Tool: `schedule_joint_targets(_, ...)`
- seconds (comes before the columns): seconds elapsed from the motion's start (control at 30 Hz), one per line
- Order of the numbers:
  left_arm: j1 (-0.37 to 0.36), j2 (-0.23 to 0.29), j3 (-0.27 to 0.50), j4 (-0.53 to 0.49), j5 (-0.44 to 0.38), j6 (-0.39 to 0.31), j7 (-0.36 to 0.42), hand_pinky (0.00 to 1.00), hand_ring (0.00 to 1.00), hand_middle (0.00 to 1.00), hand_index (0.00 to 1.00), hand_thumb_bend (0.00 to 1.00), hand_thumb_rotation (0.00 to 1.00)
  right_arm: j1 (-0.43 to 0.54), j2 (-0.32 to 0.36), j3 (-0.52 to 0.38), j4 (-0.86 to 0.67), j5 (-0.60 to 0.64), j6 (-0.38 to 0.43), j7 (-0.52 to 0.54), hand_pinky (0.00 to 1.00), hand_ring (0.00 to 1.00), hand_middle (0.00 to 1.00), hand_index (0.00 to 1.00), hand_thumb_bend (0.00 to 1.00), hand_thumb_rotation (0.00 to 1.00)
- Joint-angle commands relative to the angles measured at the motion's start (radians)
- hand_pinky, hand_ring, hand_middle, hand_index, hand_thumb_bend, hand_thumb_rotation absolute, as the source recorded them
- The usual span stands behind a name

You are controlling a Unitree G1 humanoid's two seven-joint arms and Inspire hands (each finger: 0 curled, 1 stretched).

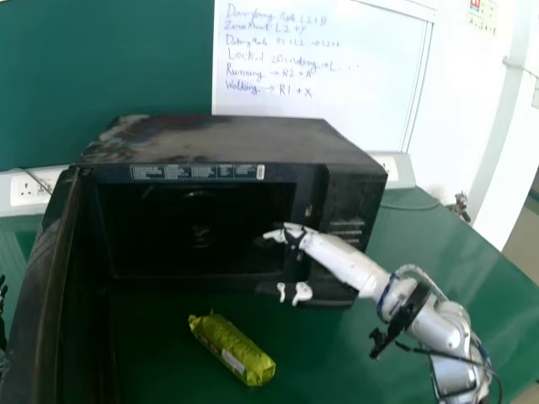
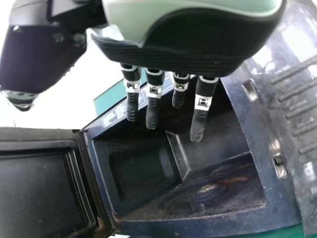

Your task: Put biscuit inside oven

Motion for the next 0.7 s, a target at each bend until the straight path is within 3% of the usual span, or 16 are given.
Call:
schedule_joint_targets(0.0, 0.002, -0.012, -0.005, -0.016, 0.003, 0.006, 0.003, 0.83, 0.9, 0.92, 0.98, 1.0, 0.74, -0.019, -0.018, 0.011, -0.03, -0.011, 0.013, 0.01, 0.69, 0.79, 0.84, 0.87, 0.99, 0.59)
schedule_joint_targets(0.43, 0.007, -0.026, -0.012, -0.051, 0.013, 0.016, 0.021, 0.83, 0.9, 0.92, 0.97, 1.0, 0.75, -0.036, -0.064, 0.032, -0.151, -0.008, 0.096, 0.085, 0.7, 0.81, 0.85, 0.87, 0.96, 0.5)
schedule_joint_targets(0.67, 0.013, -0.035, -0.016, -0.068, 0.019, 0.016, 0.026, 0.84, 0.9, 0.92, 0.98, 1.0, 0.75, -0.05, -0.084, 0.044, -0.182, -0.015, 0.118, 0.122, 0.71, 0.82, 0.86, 0.88, 0.95, 0.51)
